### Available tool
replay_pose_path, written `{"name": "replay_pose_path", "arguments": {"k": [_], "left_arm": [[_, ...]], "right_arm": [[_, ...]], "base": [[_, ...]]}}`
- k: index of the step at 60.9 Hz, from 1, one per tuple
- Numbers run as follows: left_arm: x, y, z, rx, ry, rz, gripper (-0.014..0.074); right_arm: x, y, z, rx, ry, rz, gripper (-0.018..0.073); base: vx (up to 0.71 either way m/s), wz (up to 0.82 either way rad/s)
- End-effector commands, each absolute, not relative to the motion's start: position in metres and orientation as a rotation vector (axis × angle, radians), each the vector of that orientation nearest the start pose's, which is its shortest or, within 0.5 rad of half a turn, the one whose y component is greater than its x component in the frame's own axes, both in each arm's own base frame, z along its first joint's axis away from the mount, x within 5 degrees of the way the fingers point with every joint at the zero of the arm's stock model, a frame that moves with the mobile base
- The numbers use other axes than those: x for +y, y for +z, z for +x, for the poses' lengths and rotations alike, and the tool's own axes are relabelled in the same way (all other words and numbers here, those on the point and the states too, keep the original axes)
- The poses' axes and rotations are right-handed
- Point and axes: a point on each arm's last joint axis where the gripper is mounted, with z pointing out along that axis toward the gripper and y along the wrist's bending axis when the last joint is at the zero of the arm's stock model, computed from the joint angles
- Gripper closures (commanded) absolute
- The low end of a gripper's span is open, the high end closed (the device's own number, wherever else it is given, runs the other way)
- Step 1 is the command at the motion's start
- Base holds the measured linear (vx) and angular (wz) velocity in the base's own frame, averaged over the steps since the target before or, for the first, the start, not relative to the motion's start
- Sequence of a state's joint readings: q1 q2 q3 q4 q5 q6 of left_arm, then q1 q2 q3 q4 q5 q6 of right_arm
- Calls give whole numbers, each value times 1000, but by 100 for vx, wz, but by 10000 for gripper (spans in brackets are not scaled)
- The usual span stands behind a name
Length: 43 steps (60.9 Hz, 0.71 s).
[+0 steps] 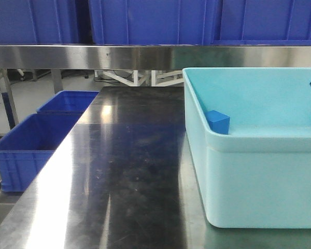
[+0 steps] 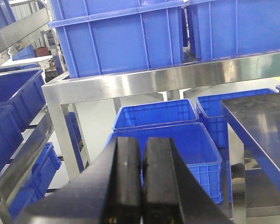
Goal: Pick red cube and place on left shelf
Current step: 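Lower the open right gripper over the red cube in the tub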
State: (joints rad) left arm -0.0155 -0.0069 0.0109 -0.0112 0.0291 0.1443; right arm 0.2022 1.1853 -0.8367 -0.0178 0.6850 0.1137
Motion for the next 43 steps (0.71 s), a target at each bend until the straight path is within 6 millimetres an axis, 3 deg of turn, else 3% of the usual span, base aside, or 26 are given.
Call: {"name": "replay_pose_path", "arguments": {"k": [1, 43], "left_arm": [[-1, 207, 57, 1454, 89, 108, 491], [-1, 207, 57, 1454, 89, 108, 491]], "right_arm": [[48, 296, 231, 2444, 119, -141, -54], [53, 257, 254, 2602, 84, -158, -54]], "base": [[0, 0], [0, 0]]}}
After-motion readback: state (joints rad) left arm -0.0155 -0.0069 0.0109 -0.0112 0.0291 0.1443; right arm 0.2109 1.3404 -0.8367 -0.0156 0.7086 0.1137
